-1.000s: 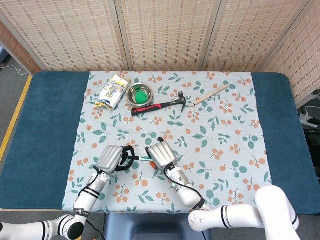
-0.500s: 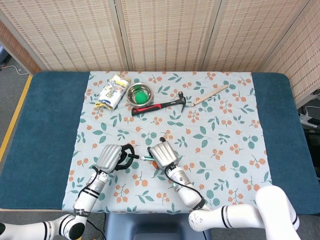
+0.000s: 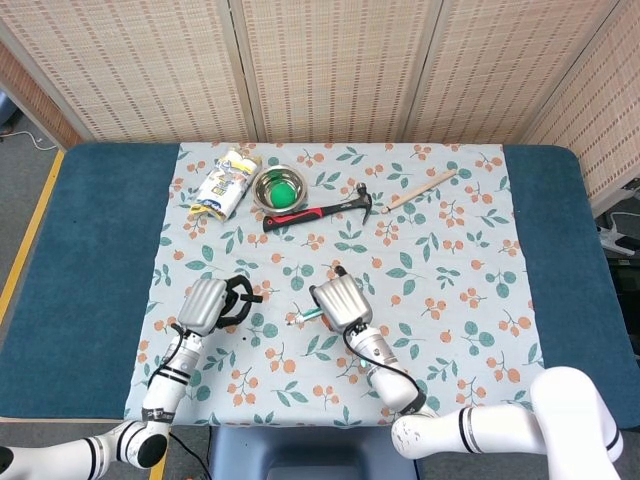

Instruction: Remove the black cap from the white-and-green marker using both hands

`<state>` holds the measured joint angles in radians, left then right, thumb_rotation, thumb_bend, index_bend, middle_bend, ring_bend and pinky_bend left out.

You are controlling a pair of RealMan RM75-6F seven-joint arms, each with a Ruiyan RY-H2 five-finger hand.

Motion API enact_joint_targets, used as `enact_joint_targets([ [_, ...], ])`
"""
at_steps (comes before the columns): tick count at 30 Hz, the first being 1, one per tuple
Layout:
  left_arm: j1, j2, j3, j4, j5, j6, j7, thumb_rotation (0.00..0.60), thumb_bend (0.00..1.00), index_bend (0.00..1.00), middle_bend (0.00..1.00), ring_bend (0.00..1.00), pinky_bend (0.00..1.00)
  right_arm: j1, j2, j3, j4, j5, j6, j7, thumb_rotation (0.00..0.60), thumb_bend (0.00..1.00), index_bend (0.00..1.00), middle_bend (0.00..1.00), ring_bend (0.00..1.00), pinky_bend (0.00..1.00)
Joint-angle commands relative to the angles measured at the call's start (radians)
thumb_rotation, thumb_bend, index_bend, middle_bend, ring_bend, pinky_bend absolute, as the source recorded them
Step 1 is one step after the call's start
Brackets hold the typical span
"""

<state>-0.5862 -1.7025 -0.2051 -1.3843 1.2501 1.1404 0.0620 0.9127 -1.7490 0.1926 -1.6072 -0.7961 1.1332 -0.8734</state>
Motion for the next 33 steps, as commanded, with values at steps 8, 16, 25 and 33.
enact_joint_targets([
  [8, 0.000, -0.014, 0.076, 0.084, -0.027, -0.087, 0.092, 0.600, 0.64, 0.67, 0.79, 0.64, 0.77, -0.018, 0.006, -0.064, 0.030, -0.008, 0.062, -0.084, 0.600, 0.36, 0.86, 0.86, 0.60, 0.23],
  [16, 0.001, -0.037, 0.084, 0.114, -0.015, -0.096, 0.087, 0.600, 0.53, 0.44, 0.57, 0.61, 0.76, -0.055, -0.061, -0.067, 0.116, -0.040, 0.093, -0.034, 0.600, 0.38, 0.85, 0.86, 0.60, 0.24],
  [25, 0.000, -0.019, 0.090, 0.098, -0.010, -0.135, 0.052, 0.600, 0.42, 0.11, 0.19, 0.42, 0.67, -0.072, -0.081, -0.054, 0.088, 0.064, 0.082, -0.116, 0.600, 0.37, 0.30, 0.56, 0.44, 0.24],
  [33, 0.008, 0.033, 0.089, 0.021, 0.005, -0.135, 0.020, 0.600, 0.40, 0.05, 0.12, 0.39, 0.65, -0.079, -0.025, -0.047, -0.014, 0.135, 0.101, -0.177, 0.600, 0.37, 0.01, 0.39, 0.36, 0.23],
])
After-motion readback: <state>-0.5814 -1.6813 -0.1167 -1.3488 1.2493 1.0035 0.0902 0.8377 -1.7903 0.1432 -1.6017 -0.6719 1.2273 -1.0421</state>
